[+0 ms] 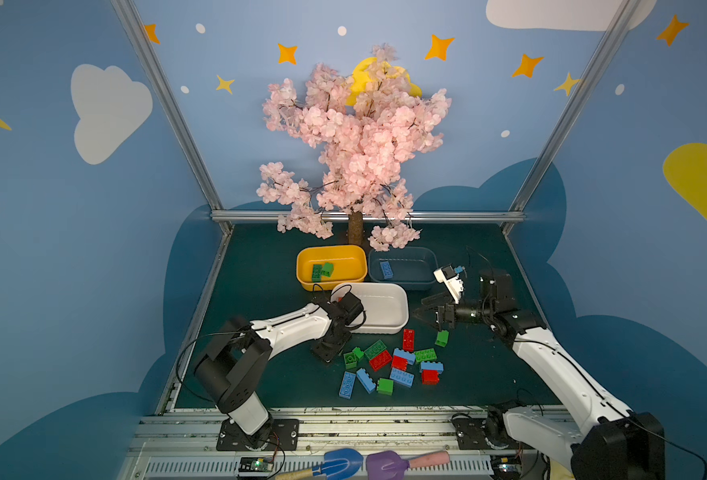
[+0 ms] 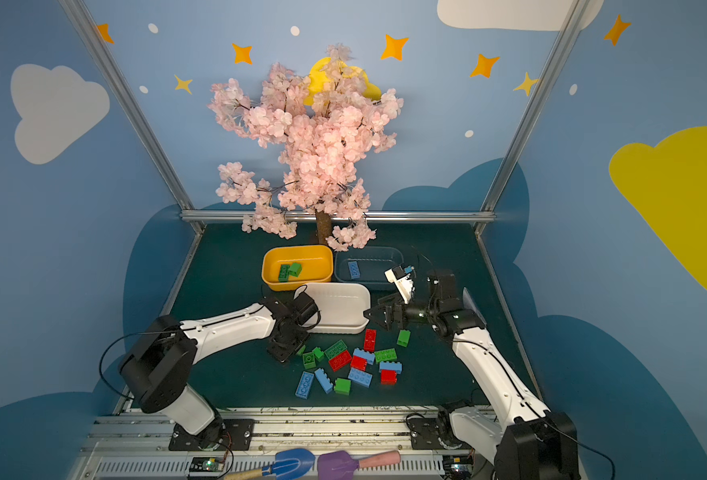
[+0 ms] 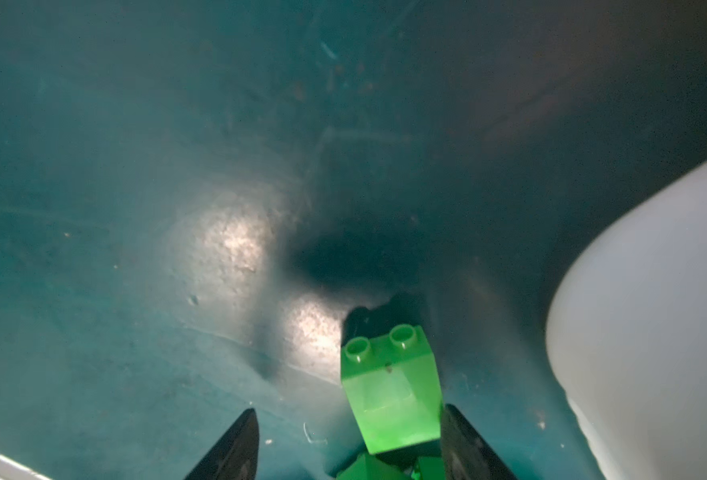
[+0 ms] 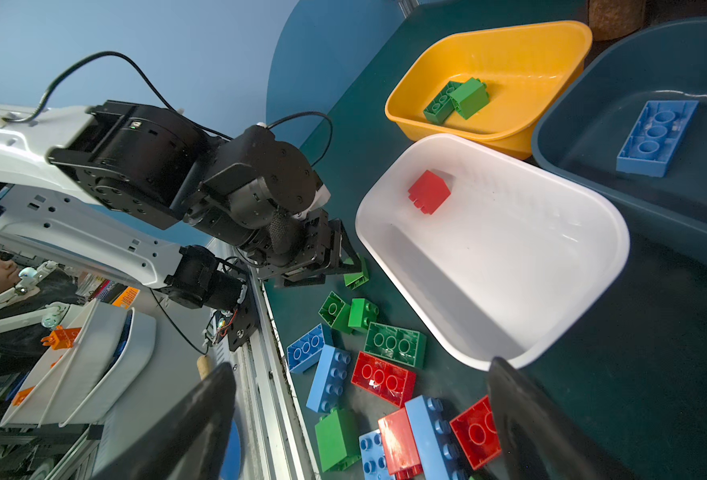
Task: Sort the legos into containers by color
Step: 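Return the left gripper to the pile and grasp a green brick, then carry the green brick with the left gripper and release it into the yellow tub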
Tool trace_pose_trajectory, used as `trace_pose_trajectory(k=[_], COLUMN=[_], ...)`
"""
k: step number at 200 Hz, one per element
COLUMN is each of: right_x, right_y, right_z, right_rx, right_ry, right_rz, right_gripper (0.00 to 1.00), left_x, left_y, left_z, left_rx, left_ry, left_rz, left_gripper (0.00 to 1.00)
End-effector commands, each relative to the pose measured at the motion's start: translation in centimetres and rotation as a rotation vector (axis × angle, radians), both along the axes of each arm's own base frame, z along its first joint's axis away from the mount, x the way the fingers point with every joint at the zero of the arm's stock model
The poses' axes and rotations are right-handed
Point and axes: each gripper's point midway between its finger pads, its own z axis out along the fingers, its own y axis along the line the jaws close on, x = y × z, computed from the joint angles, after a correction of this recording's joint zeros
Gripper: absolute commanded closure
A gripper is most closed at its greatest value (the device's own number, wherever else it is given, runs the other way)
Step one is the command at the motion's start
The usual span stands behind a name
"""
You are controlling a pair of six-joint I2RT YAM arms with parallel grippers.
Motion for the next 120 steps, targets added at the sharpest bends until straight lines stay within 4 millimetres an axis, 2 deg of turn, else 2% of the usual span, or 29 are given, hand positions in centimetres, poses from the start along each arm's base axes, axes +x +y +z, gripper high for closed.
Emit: trace_pose_trajectory(k=[1, 71, 120], right_x=[-0.3, -0.5, -0.5], right_y=[0.0, -0.1, -0.2], right_z=[1.0, 1.3, 1.3], right_rx=[0.013, 0.020, 0.021], right_ry=[-0.032, -0.035, -0.034], right_rz=[0.018, 0.016, 0.009], right_gripper=[0.07, 0.07, 0.07], left_x=[0.2, 0.6, -0.6], left_y=[0.8, 0.6, 1.3], left_z=[-0.6, -0.8, -1.0], left_rx=[0.030, 0.061, 0.113], left_ry=[-0.007, 0.016, 0.067], left_rz=[0.029, -0.033, -0.049], left_gripper=[0.32, 0.35, 0.54])
